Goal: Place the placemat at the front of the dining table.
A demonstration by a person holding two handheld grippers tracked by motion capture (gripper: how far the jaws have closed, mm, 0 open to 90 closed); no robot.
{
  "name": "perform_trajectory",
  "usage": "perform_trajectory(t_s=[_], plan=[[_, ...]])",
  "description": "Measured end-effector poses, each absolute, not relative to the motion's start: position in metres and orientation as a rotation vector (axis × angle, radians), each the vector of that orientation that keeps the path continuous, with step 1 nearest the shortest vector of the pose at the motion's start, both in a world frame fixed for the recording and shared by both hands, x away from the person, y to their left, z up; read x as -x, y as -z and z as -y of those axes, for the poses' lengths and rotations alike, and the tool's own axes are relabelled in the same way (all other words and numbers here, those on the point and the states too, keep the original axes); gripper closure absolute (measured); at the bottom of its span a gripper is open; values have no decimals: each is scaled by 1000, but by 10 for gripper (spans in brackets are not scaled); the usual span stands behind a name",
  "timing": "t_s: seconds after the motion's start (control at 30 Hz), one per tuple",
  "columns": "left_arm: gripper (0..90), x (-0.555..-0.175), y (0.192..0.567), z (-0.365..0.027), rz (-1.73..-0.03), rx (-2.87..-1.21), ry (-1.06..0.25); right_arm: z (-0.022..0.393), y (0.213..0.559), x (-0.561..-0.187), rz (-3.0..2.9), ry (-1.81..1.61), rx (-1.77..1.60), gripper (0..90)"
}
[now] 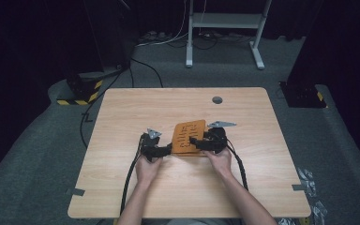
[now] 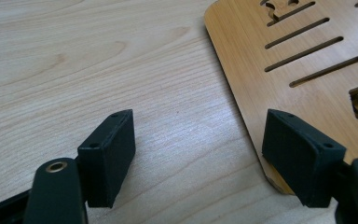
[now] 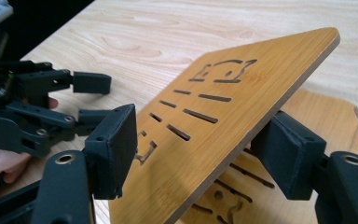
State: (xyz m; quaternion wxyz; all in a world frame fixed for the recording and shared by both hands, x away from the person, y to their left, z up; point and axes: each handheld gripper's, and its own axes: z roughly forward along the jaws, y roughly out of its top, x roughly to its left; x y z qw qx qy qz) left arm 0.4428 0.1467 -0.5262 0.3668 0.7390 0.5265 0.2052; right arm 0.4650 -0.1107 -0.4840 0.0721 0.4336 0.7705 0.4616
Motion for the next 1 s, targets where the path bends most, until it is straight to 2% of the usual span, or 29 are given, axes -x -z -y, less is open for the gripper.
perform_trajectory(t_s=[0.17, 0.23, 1.0], plan=[[257, -442, 526, -143, -1357, -1910, -545, 107, 479, -465, -2304, -1391, -1282, 308], [256, -442, 527, -138, -1341, -1953, -590, 107, 477, -464, -2305, -1394, -1276, 307], [250, -440, 527, -124, -1280, -1988, -569, 88, 477, -457, -2298, -1388, -1218, 293]])
